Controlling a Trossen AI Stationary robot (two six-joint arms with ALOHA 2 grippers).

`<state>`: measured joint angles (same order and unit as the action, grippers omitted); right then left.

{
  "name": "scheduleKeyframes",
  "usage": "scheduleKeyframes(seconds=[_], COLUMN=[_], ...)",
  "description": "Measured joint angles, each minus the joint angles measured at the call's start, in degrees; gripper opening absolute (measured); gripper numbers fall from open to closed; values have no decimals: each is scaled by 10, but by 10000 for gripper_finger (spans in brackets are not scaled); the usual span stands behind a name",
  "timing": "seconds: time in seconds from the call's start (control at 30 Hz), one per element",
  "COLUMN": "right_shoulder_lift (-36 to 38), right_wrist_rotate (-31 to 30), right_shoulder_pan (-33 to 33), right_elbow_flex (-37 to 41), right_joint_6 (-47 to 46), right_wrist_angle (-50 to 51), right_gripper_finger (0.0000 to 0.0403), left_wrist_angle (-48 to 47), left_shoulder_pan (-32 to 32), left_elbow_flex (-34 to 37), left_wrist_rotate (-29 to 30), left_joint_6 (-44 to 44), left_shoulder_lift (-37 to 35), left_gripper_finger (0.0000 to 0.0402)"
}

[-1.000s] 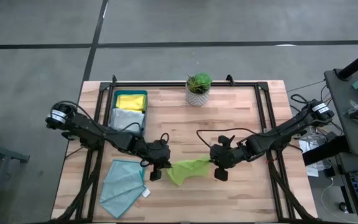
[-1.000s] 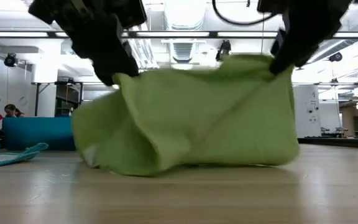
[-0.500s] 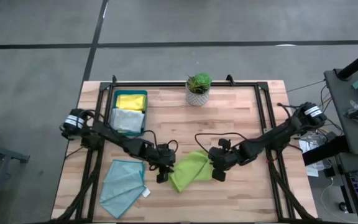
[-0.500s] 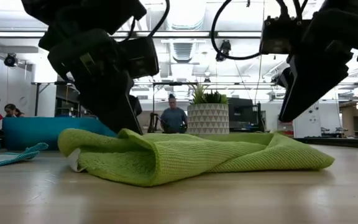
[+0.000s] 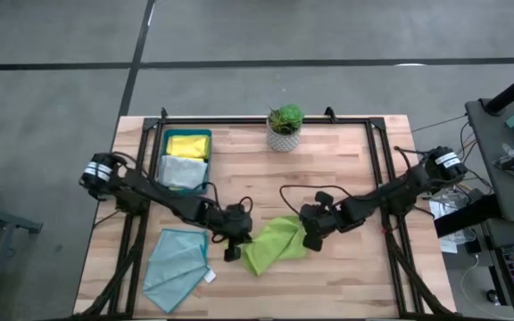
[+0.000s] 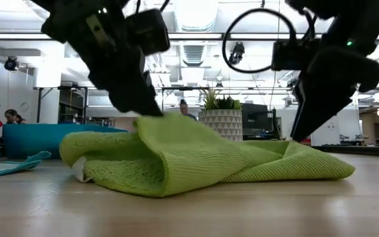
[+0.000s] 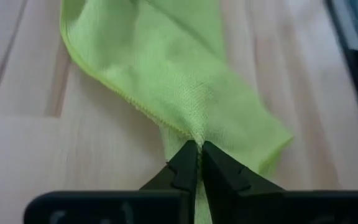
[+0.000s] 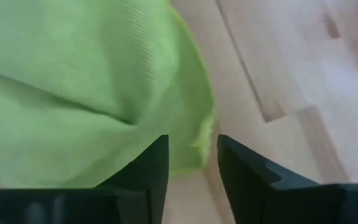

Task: Fold microfiber towels
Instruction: Fold the green towel

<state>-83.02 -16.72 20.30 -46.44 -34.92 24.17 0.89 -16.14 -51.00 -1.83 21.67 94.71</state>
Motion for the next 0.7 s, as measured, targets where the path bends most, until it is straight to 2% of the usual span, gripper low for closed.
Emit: scheduleKeyframes(seconds=[0.2, 0.4, 0.53, 0.7], right_shoulder_lift=[-5, -5, -8, -8], right_wrist_rotate=[1, 2, 2, 2], right_shoulder_pan=[-25, -30, -35, -35], right_elbow_flex=[27, 64, 86, 112], right_joint_6=[5, 35, 41, 48], right_wrist_angle=[-21, -123, -162, -218], right_gripper_finger=[161, 163, 128, 31], left_wrist_angle=[-2, -2, -1, 0], left_shoulder_pan=[0, 0, 0, 0], left_elbow_flex=[0, 0, 0, 0], left_wrist_rotate=[0, -1, -1, -2], left_joint_6=[0, 0, 1, 1], left_shoulder_lift=[-22, -27, -27, -27], left_gripper_finger=[1, 1, 1, 1])
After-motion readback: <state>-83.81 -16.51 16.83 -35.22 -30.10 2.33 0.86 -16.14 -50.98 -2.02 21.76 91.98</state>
